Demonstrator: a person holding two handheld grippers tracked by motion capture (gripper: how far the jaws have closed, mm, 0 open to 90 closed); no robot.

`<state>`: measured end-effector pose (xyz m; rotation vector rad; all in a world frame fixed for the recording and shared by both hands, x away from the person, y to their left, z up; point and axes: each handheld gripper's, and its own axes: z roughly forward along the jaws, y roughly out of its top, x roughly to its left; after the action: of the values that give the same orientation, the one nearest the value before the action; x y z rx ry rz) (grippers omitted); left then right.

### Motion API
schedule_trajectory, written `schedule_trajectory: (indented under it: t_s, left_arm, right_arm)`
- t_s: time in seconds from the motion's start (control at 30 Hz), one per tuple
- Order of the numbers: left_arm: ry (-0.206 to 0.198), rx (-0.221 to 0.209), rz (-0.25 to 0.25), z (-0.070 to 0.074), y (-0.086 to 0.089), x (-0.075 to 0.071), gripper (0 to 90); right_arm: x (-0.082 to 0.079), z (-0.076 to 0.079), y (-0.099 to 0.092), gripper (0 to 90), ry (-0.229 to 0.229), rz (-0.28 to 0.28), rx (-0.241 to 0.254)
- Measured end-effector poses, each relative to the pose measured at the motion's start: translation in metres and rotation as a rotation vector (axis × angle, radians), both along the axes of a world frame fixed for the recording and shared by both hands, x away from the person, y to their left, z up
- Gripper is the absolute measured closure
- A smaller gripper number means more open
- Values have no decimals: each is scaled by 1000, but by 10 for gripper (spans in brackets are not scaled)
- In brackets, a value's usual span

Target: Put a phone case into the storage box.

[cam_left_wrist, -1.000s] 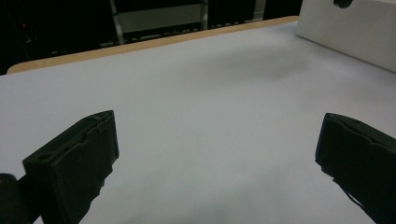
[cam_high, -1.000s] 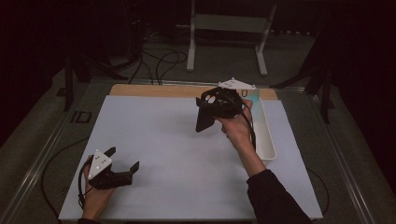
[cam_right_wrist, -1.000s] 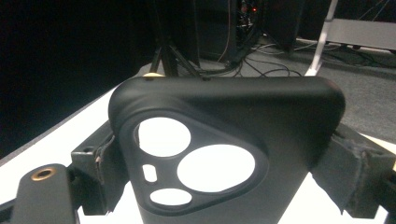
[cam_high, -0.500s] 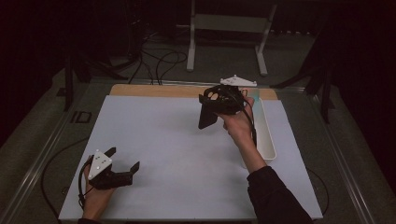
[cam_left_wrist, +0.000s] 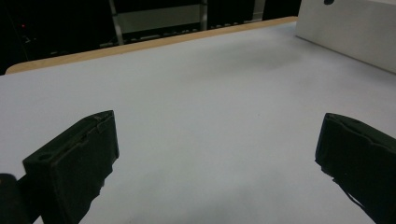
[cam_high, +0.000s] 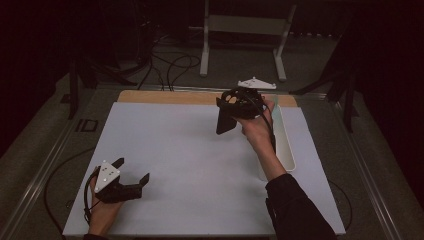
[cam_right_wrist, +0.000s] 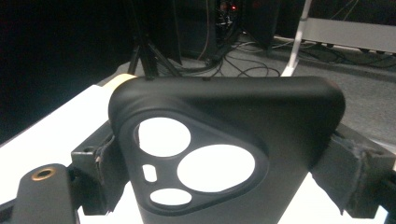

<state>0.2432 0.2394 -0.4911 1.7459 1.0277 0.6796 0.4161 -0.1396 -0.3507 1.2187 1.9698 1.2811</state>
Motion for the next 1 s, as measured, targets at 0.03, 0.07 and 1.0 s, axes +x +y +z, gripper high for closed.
schedule_trajectory:
  t_s: [0.03,0.07,1.0]
  left_arm:
    - [1,0,1,0,0,0,0]
    - [1,-1,0,0,0,0,0]
    - [-6,-4,0,0,-1,0,0]
  right_arm:
    - [1,0,-1,140,1,-2,-4]
    - [2,0,-1,140,2,-6,-5]
    - [20,6,-30,141,-13,-116,-21]
